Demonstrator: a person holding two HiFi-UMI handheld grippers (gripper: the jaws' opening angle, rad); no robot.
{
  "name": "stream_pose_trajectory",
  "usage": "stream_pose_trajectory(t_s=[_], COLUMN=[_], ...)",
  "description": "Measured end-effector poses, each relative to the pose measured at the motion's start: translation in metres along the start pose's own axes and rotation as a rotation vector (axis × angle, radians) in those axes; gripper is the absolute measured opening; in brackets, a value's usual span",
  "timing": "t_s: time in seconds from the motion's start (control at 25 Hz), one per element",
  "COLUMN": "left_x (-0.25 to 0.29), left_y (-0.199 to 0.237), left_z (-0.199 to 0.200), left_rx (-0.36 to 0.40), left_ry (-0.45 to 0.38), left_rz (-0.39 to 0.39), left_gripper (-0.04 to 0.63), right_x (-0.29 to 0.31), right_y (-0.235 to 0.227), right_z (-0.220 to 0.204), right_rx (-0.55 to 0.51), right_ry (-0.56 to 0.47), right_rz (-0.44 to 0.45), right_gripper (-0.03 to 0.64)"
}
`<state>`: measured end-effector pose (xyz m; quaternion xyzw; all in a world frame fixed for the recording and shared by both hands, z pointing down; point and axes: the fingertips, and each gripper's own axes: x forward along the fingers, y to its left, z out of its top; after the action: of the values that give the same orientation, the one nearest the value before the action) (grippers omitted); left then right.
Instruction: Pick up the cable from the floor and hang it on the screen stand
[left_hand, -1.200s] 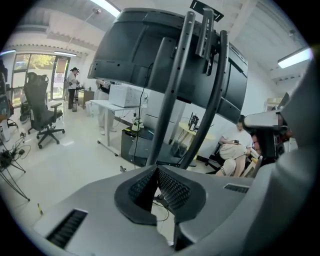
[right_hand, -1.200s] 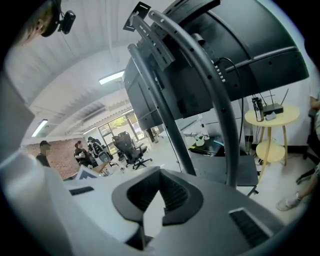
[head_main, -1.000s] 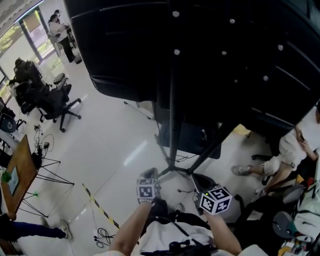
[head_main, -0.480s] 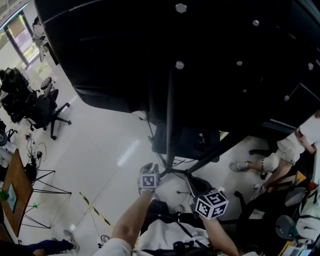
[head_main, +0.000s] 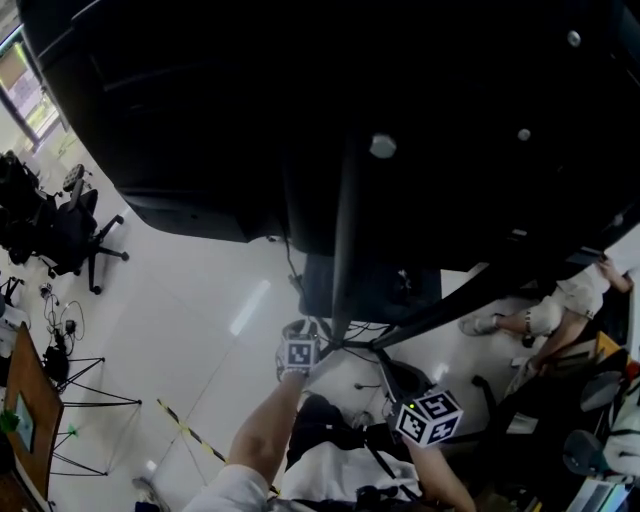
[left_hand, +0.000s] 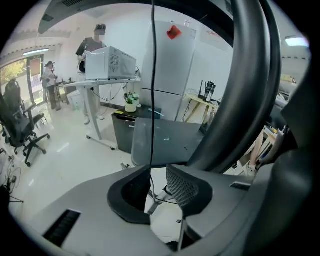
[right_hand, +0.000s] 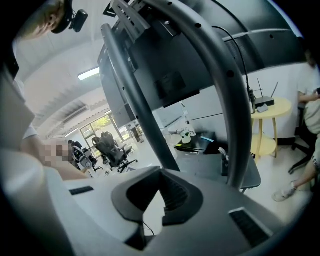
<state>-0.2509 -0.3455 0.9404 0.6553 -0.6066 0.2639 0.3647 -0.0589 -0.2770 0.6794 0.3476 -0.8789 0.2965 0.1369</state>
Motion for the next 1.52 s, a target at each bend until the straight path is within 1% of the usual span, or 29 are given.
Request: stream_pose_trajectory(t_s=[0.08, 0.28, 0.44, 0.56, 0.6, 0.64, 0.68, 0.8, 0.88, 0.96, 1.16, 1.36, 1.52], left_x=[0.008, 0.026, 0.036, 0.038, 0.039, 0.040, 0.040, 0.034, 0.021, -0.003, -0.080, -0.145, -0.193], left_y=[0.006, 0.013, 0.012, 0.010, 0.010, 0.011, 0.011, 0.007, -0.002, -0.015, -0.073, -0.116, -0.154], left_z=[0.001, 0.003, -0.001, 0.001, 0.002, 0.002, 0.002, 0.001, 0.003, 0.010, 0.031, 0.043, 0.055], left_rx=[0.012, 0.030, 0.025, 0.048, 0.053, 0.058, 0.064, 0.069, 0.073, 0.097, 0.165, 0.209, 0.224], left_ry=[0.006, 0.025, 0.039, 0.035, 0.034, 0.033, 0.031, 0.025, 0.005, -0.030, -0.118, -0.150, -0.191], left_rz=[0.012, -0.001, -0.020, -0.020, -0.018, -0.016, -0.014, -0.022, -0.041, -0.060, -0.151, -0.175, -0.217], left_gripper=[0.103, 0.103, 0.103, 0.103, 0.094, 0.041, 0.025, 0.020, 0.018, 0.017, 0.015, 0.015, 0.015], right_x=[0.003, 0.006, 0.008, 0.008, 0.008, 0.008, 0.007, 0.004, 0.001, -0.003, -0.022, -0.042, -0.054], right_y=[-0.005, -0.017, -0.024, -0.024, -0.024, -0.024, -0.024, -0.025, -0.027, -0.027, -0.027, -0.029, -0.040], right_z=[-0.005, -0.011, -0.014, -0.015, -0.016, -0.017, -0.019, -0.022, -0.025, -0.029, -0.046, -0.068, -0.097], right_rx=[0.007, 0.028, 0.033, 0.030, 0.027, 0.024, 0.021, 0.021, 0.026, 0.023, 0.033, 0.029, 0.013], right_ry=[-0.001, -0.014, -0.018, -0.019, -0.019, -0.018, -0.015, -0.008, -0.001, 0.017, 0.073, 0.116, 0.150], right_rz=[-0.015, -0.047, -0.061, -0.065, -0.066, -0.067, -0.070, -0.075, -0.074, -0.070, -0.046, -0.002, 0.015], right_gripper=[0.005, 0.006, 0.006, 0.006, 0.005, 0.006, 0.005, 0.006, 0.005, 0.006, 0.006, 0.006, 0.020])
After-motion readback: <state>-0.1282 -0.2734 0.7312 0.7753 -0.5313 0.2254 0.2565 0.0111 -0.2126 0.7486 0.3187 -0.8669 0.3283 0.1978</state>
